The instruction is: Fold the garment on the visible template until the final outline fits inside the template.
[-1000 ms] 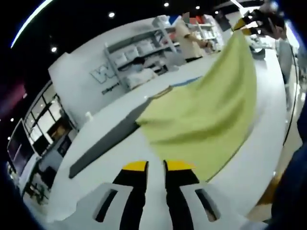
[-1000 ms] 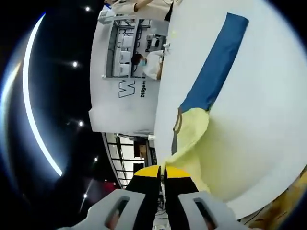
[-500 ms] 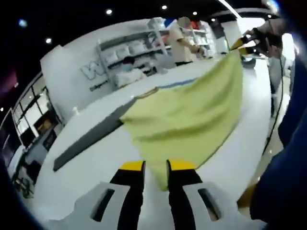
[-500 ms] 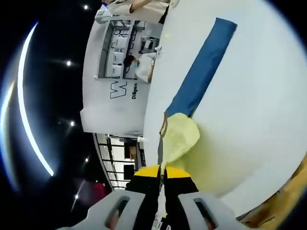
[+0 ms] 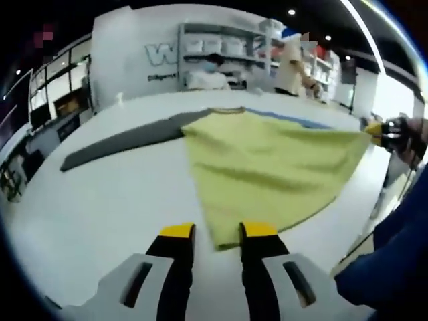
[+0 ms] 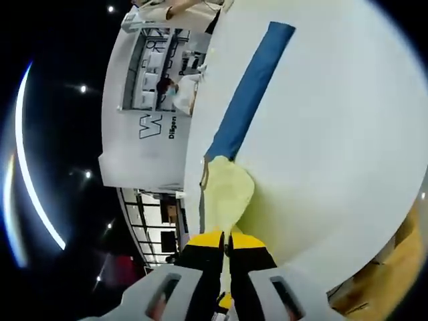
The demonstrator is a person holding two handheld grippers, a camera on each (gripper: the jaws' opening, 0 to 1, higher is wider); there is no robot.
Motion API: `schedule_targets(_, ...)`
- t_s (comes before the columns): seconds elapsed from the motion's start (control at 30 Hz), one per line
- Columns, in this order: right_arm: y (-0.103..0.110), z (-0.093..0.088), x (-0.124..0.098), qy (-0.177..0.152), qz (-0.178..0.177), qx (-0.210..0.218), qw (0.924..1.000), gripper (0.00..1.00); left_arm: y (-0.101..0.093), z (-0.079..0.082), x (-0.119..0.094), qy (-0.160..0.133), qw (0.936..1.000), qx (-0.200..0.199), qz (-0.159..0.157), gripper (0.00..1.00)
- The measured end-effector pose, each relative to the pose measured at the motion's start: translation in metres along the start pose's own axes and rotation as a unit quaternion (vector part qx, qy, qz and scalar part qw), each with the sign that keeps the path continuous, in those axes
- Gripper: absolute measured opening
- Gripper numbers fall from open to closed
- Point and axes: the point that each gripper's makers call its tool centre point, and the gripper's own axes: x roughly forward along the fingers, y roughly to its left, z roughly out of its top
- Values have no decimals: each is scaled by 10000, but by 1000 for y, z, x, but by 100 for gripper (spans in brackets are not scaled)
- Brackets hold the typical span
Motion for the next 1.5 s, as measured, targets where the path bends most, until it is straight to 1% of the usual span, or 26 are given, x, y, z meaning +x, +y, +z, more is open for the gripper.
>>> schedule_targets(0.07, -2, 1, 0, -12, -20, -23, 10000, 0, -1, 1, 0, 26, 9999, 98, 7, 19)
schedule_targets(0.17, -4, 2, 1, -23, -45, -66, 10000, 0, -5, 0, -2, 76, 9998, 159, -73, 9)
schedule_targets(0.23, -6, 2, 1, -31, -59, -89, 9999, 0, -3, 0, -2, 75, 9992, 386, -11, 7)
schedule_targets(0.3, -8, 3, 1, -35, -70, -119, 9999, 0, -7, -1, -3, 99, 9990, 443, 23, 1)
schedule_targets(0.33, -9, 3, 1, -33, -79, -141, 9999, 0, -6, 0, -4, 98, 9990, 441, 19, 1)
schedule_targets(0.4, -10, 2, 1, -23, -105, -203, 9997, 0, -5, -1, -5, 124, 9992, 388, 49, 0)
schedule_targets(0.5, -11, -2, 0, 38, -130, -396, 9991, 0, 0, 3, -12, 113, 9999, 90, 78, 0)
schedule_targets(0.53, -12, -4, -1, 66, -141, -469, 9988, 0, 5, 0, -12, 114, 9999, 6, 63, 0)
schedule_targets(0.63, -20, -8, -2, 189, -236, -645, 9975, 0, 12, 3, -20, 102, 9998, -169, 44, 0)
schedule_targets(0.73, -30, -11, -2, 213, -302, -691, 9969, 0, 15, 4, -27, 119, 9996, -259, 10, 0)
schedule_targets(0.8, -43, -17, -3, 323, -491, -903, 9942, 0, 23, -1, -27, 172, 9992, -356, -20, 0)
schedule_targets(0.87, -47, -19, -4, 354, -537, -1035, 9925, 0, 24, -2, -27, 175, 9992, -372, -13, 0)
schedule_targets(0.9, -49, -20, -4, 379, -561, -1166, 9909, 0, 23, -2, -27, 187, 9990, -397, -9, 0)
schedule_targets(1.0, -58, -23, -4, 466, -652, -1464, 9860, 0, 29, -4, -28, 213, 9984, -529, -4, 0)
schedule_targets(1.07, -61, -23, -5, 479, -628, -1639, 9833, 0, 25, -3, -29, 216, 9981, -579, -22, 0)
schedule_targets(1.13, -64, -25, -6, 530, -652, -1990, 9764, 0, 26, -4, -29, 234, 9979, -609, -50, 0)
schedule_targets(1.2, -68, -26, -6, 604, -734, -2165, 9716, 0, 27, -5, -29, 251, 9977, -624, -61, 0)
schedule_targets(1.23, -71, -26, -6, 660, -774, -2304, 9678, 0, 29, -6, -29, 261, 9977, -624, -62, 0)
schedule_targets(1.33, -72, -29, -5, 701, -735, -2517, 9625, 0, 30, -5, -32, 261, 9973, -678, -70, 0)
schedule_targets(1.37, -74, -29, -4, 716, -751, -2503, 9626, 0, 31, -6, -33, 263, 9973, -683, -66, 0)
schedule_targets(1.4, -77, -31, -4, 776, -769, -2535, 9612, 0, 32, -6, -33, 273, 9973, -686, -59, 0)
schedule_targets(1.5, -83, -29, -4, 846, -839, -2731, 9546, 0, 34, -6, -34, 273, 9971, -704, -52, 0)
